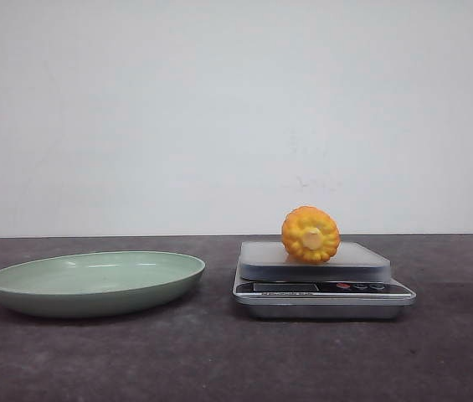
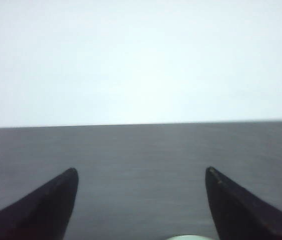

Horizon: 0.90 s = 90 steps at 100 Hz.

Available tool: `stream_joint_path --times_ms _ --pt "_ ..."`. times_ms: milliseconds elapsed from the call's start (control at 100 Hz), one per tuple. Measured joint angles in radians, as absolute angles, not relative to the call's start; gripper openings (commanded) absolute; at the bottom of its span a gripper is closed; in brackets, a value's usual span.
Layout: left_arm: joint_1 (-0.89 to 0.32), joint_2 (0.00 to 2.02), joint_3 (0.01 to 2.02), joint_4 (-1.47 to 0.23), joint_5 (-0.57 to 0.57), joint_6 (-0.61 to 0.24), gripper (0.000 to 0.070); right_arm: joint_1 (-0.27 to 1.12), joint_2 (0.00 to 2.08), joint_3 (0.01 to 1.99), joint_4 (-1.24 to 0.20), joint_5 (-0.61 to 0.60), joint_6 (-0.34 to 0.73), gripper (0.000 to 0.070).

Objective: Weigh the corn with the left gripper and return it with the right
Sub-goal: 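Raise the left gripper away from the scale toward rest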

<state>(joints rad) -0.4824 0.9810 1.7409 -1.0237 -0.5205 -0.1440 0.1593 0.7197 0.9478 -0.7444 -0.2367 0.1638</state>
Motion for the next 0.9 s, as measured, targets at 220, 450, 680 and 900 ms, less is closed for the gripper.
stream_joint_path --times_ms 220,450,680,900 --pt "-0.451 0.702 1.741 -1.252 -0.606 -0.176 0.0475 0.194 0.721 0.948 -0.735 -0.237 0.164 0.0550" --pt "-0.451 0.522 1.682 -1.421 -0.625 -0.315 0.0476 0.281 0.776 0.948 -0.650 -0.243 0.174 0.0551" --pt "-0.426 0.288 1.502 -1.421 -0.580 -0.410 0.0475 0.408 0.951 0.948 -0.543 -0.226 0.209 0.0551" --pt "-0.421 0.184 1.333 -1.421 -0.478 -0.456 0.0475 0.505 1.182 0.952 -0.380 -0.180 0.253 0.0550"
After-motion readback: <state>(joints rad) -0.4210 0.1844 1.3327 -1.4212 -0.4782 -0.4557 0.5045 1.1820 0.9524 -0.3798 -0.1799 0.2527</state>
